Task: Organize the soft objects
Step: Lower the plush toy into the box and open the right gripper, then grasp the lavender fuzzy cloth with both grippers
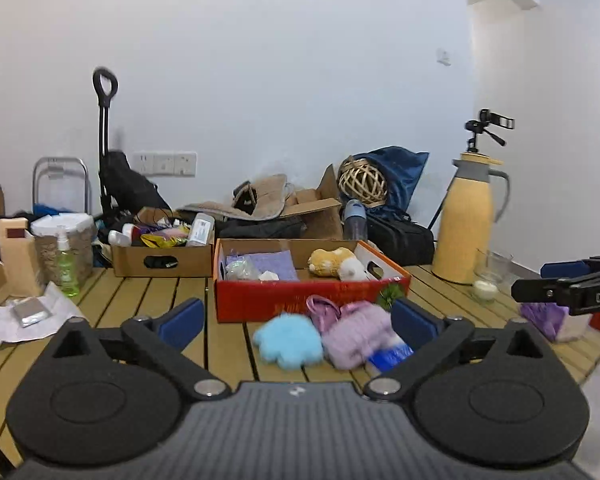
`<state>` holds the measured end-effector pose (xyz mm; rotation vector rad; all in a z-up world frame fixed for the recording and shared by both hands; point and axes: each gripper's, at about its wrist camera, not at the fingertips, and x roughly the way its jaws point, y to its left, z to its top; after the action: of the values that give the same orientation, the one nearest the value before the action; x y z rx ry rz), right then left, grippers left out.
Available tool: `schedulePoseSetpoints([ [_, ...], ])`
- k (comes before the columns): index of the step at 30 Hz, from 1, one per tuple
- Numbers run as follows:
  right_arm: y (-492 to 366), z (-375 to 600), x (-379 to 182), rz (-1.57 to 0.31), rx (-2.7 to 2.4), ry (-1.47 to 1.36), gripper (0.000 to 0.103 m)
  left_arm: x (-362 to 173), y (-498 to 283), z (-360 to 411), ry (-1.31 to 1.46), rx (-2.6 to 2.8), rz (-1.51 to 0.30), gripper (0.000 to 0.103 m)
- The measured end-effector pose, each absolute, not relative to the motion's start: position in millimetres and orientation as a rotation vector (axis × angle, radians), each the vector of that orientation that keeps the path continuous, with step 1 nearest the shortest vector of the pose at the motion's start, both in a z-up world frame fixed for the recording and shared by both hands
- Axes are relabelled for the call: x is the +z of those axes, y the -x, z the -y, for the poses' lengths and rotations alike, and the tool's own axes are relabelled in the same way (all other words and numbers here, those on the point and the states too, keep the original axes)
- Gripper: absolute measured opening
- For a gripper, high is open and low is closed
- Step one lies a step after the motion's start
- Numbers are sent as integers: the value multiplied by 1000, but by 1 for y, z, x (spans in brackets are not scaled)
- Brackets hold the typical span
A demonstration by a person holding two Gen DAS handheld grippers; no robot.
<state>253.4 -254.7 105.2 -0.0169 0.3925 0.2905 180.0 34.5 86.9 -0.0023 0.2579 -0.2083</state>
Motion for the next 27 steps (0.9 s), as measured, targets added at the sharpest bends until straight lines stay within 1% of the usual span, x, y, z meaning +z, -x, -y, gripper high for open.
schedulePoseSetpoints([
  [3, -222, 249, 90, -402, 260, 37, 92, 75, -156, -30, -48, -178, -256, 103],
  [8, -191, 242, 67, -391, 267, 53, 92, 62, -150, -19, -62, -171, -299, 103],
  [12, -191, 247, 55, -435, 280, -19, 90, 55, -157, -11, -57, -201, -323, 103],
  [15, -197, 251, 49, -433, 264, -41, 90, 48, -171, -6, -32, -220, -350, 103],
  [20, -227, 254, 39, -449, 254, -97, 90, 36, -208, 2, 34, -255, -393, 103],
  [22, -246, 251, 33, -449, 259, -130, 87, 32, -231, 6, 23, -248, -392, 103],
  [23, -257, 248, 29, -449, 266, -151, 83, 31, -244, 8, 21, -240, -393, 103],
  [24, -268, 246, 25, -454, 278, -170, 76, 30, -259, 11, 24, -235, -401, 101],
  [25, -283, 243, 20, -465, 291, -193, 72, 29, -273, 13, 40, -239, -409, 100],
  [26, -295, 240, 18, -478, 300, -205, 66, 28, -287, 13, 60, -244, -423, 94],
  [27, -307, 237, 16, -484, 306, -210, 62, 25, -303, 14, 82, -247, -454, 86],
])
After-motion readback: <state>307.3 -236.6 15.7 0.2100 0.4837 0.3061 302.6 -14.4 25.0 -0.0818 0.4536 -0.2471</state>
